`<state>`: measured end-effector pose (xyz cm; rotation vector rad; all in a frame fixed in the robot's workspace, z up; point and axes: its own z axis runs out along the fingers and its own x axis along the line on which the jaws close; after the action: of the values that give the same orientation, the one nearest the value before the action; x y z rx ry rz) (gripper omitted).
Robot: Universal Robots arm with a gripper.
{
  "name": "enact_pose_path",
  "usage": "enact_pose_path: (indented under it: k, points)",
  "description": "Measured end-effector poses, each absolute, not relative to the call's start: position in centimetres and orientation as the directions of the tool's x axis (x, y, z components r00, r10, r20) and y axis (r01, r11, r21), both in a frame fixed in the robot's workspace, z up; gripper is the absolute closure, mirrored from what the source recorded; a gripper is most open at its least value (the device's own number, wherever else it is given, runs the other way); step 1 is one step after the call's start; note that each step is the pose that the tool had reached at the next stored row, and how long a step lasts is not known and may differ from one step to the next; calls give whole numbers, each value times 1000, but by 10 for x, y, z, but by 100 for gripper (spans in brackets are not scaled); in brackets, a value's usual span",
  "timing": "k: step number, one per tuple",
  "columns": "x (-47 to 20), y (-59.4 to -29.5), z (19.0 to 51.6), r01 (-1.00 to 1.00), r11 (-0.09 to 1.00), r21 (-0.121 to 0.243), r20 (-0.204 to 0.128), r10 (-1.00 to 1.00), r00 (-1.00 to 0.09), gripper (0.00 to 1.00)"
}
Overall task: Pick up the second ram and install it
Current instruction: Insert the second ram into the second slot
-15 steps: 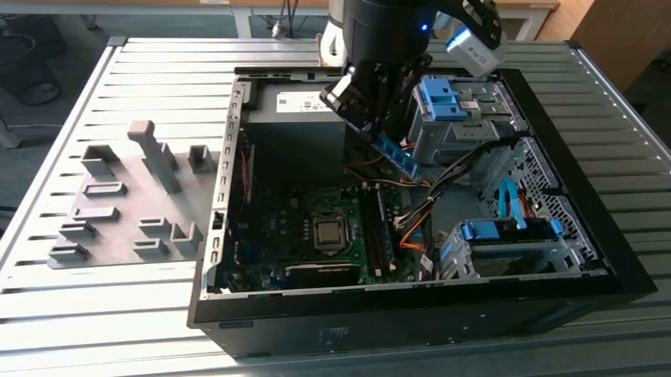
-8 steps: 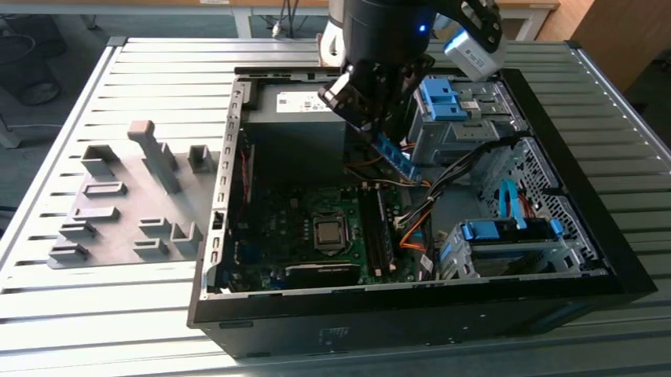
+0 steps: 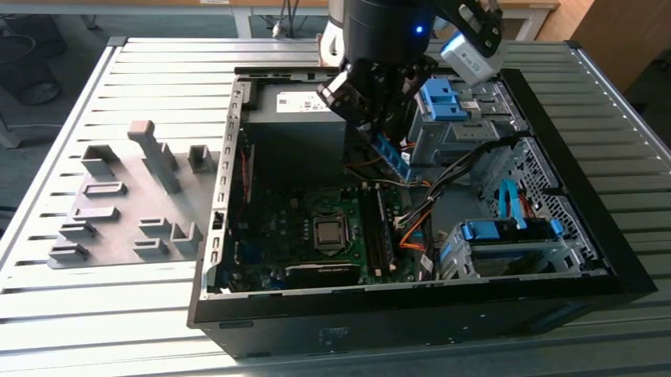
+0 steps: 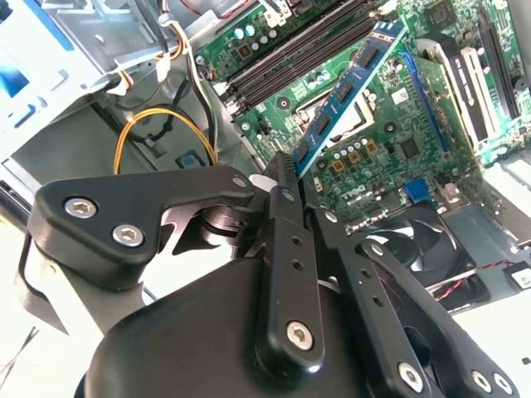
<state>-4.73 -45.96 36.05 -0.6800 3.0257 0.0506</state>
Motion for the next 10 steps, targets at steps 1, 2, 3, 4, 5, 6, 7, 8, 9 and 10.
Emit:
enact_pose_path:
  k: [1, 2, 3, 4, 5, 6, 7, 8, 9, 10]
  points:
    - [-47, -460, 360, -423, 906, 23, -46, -422, -905, 86]
    - [-47, -460, 360, -419, 908, 23, -46, -417, -908, 86]
    - [-47, -460, 360, -415, 910, 23, -46, -414, -909, 86]
    - [-47, -460, 360, -412, 911, 23, -46, -410, -911, 86]
    - [-47, -460, 360, -408, 913, 23, -46, -407, -912, 86]
    - [-47, -460, 360, -405, 914, 23, -46, -404, -914, 86]
    - [-47, -460, 360, -402, 915, 23, -46, -400, -915, 86]
    - [-47, -460, 360, -398, 917, 23, -46, -397, -917, 86]
    - [-47, -460, 360, -395, 918, 23, -46, -394, -918, 86]
    - [-47, -460, 360, -393, 919, 23, -46, -391, -919, 86]
